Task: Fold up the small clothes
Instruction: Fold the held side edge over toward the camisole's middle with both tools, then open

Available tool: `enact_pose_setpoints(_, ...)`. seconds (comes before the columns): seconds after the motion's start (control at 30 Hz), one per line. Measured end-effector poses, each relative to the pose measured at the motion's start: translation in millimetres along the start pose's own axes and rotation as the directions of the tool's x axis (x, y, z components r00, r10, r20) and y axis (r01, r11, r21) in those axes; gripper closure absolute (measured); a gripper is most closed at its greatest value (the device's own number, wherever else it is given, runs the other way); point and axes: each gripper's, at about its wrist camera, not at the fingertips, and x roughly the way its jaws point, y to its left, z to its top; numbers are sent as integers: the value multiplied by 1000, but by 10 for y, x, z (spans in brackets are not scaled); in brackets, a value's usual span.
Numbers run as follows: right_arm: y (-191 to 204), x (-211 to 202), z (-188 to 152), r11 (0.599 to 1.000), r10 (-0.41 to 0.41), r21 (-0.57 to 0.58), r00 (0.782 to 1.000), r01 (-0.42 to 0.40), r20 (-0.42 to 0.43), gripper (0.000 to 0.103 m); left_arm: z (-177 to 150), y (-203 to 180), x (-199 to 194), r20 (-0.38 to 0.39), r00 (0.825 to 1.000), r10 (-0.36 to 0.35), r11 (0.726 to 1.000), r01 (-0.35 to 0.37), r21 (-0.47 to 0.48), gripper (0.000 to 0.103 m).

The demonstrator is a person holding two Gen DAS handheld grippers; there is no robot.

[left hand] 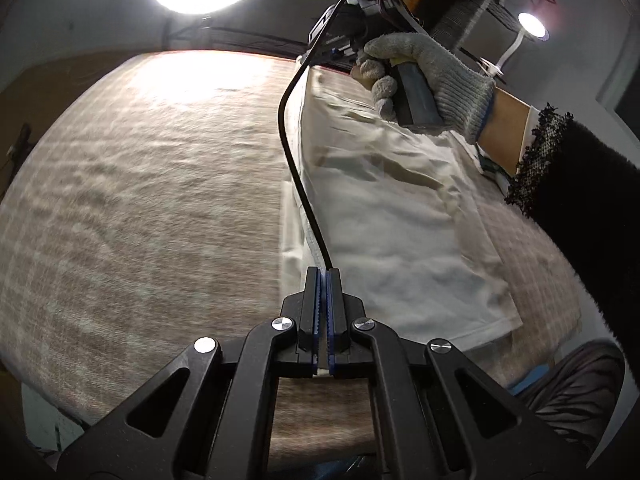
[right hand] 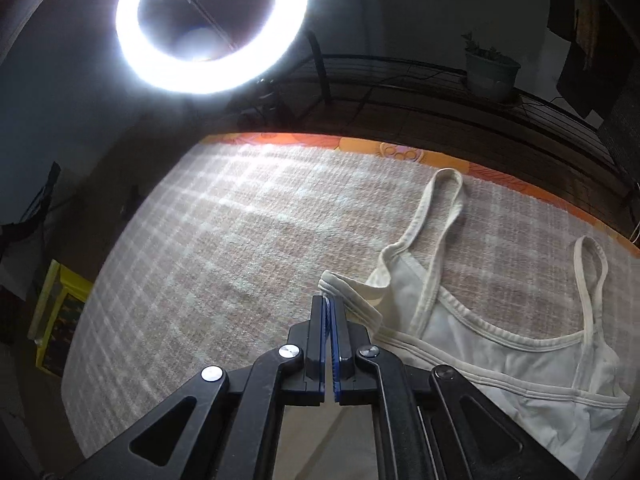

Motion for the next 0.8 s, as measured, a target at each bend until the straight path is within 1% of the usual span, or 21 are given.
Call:
enact_pose_setpoints(0.13,-399,-275,-149,995,62,76,996,-66,66,103,-38,-273,81,-23,999,-27,997,29,65,103)
enact_pose_setpoints(0.17,-485,-292,-186,994,60,89,996,-66,66,103,-50,-337,119,-38,999,-39,996,42,76,103)
enact_pose_setpoints(0.23,-654,-279,-277,993,31,109,998,-36,46,103,-79,-456,224,-86,994,-68,993,76,90,103)
enact_pose_setpoints(0.3,-775,-182,-332,992,0,128,1000,-1,5,97,-105,-542,285,-118,989,-86,990,99,105,103)
enact_pose_setpoints(0.37,-874,-170,-388,989,-37,140,999,39,-11,84,-142,-619,293,-130,988,-80,985,98,139,100)
enact_pose_setpoints(0.4,-925,-203,-413,988,-36,153,999,36,2,74,-160,-640,276,-128,988,-84,983,102,149,100)
enact_pose_setpoints(0.47,-1009,-308,-476,984,-16,178,999,10,35,73,-189,-632,218,-130,985,-111,980,130,150,100)
enact_pose_setpoints(0.53,-1078,-483,-543,981,-3,193,998,-10,66,72,-239,-591,107,-115,986,-125,976,143,162,100)
enact_pose_setpoints(0.6,-1115,-696,-628,981,-4,194,995,-15,99,70,-307,-554,-32,-81,988,-131,973,144,180,100)
enact_pose_setpoints(0.7,-1168,-1031,-749,979,-11,202,989,-19,148,69,-415,-521,-180,-42,991,-127,971,133,197,100)
enact_pose_setpoints(0.8,-1247,-1401,-914,977,-22,210,981,-19,191,68,-555,-490,-327,2,994,-111,975,108,193,100)
